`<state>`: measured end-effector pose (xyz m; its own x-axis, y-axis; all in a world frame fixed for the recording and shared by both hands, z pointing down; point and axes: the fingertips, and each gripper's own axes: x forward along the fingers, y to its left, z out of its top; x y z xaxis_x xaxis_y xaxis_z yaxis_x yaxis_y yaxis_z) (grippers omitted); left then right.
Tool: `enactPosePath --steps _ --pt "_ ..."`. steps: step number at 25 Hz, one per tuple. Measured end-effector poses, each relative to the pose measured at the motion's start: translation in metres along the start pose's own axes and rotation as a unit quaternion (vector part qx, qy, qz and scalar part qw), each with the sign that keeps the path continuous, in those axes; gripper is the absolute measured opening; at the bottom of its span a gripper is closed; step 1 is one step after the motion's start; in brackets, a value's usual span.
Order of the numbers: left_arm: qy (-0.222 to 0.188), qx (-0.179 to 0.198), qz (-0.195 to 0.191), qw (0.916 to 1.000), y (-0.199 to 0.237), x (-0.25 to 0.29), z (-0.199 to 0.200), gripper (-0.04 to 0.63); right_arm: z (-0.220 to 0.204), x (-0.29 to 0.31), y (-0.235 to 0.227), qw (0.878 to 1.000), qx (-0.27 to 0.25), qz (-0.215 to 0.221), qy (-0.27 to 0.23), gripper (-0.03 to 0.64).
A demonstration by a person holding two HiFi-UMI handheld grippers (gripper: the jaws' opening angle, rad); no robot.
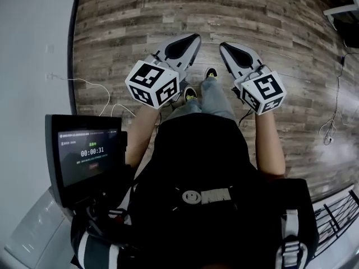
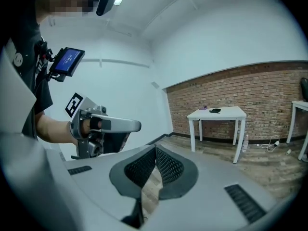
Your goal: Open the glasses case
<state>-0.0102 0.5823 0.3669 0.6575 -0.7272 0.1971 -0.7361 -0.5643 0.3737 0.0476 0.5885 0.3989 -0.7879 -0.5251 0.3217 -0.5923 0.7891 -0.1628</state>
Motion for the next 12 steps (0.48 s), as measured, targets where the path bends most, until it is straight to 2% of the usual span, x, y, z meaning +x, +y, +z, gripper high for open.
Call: enactPosePath --steps 6,9,12 --pt "0.002 0.012 0.001 0.9999 -0.034 -0.006 -0.008 0.005 -0.014 -0.031 0.02 1.0 -0.006 0.003 0.012 0.008" --pt "0.003 0.035 0.006 0.9994 -0.054 -0.004 -0.008 0.005 -0.006 -0.048 0.023 1.0 -0.012 -0.011 -0.016 0.008" --pt "0.005 0.043 0.009 0.999 -0.073 0.0 -0.009 0.005 0.001 -0.063 0.021 0.998 -0.024 -0.045 -0.042 0.008"
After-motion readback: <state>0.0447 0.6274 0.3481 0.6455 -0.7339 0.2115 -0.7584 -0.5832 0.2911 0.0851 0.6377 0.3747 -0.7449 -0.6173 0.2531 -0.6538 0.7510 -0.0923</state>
